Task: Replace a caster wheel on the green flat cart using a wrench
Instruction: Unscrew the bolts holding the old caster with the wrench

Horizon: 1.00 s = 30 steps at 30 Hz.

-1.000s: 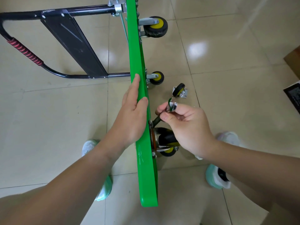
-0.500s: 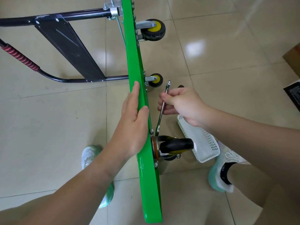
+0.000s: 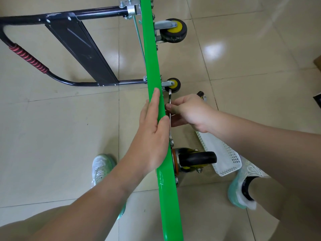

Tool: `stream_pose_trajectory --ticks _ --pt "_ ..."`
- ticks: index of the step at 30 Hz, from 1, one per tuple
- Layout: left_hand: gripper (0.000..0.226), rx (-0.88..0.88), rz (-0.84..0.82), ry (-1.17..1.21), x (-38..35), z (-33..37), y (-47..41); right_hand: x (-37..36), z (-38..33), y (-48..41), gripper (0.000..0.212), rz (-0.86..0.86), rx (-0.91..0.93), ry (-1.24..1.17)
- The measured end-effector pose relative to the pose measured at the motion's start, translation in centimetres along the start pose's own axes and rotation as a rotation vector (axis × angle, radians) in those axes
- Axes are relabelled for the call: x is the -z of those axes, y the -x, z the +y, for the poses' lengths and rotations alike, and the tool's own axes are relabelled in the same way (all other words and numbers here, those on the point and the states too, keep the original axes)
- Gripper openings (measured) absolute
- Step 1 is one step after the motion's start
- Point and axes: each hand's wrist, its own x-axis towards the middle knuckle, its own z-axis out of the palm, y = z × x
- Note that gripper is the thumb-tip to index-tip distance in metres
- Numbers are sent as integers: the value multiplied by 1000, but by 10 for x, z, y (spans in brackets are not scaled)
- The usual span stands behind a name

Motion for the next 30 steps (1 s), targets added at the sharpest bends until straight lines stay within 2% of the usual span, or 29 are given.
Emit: stream_pose_trajectory --ticks 4,10,16,20,26,30 --pt "65 -7 0 7 -1 0 0 -1 0 20 12 49 141 54" --pt "64 -16 22 -3 -2 1 0 -5 16 80 29 199 365 7" --pt "63 -15 41 -5 -2 3 3 -11 43 120 23 213 499 66" --pt "64 -12 38 -8 -2 4 2 -4 50 121 20 229 655 172" --pt "64 -18 22 -9 -2 3 2 11 24 105 26 214 576 8" --pt "64 -19 29 -7 -2 4 2 30 5 71 20 201 345 -74"
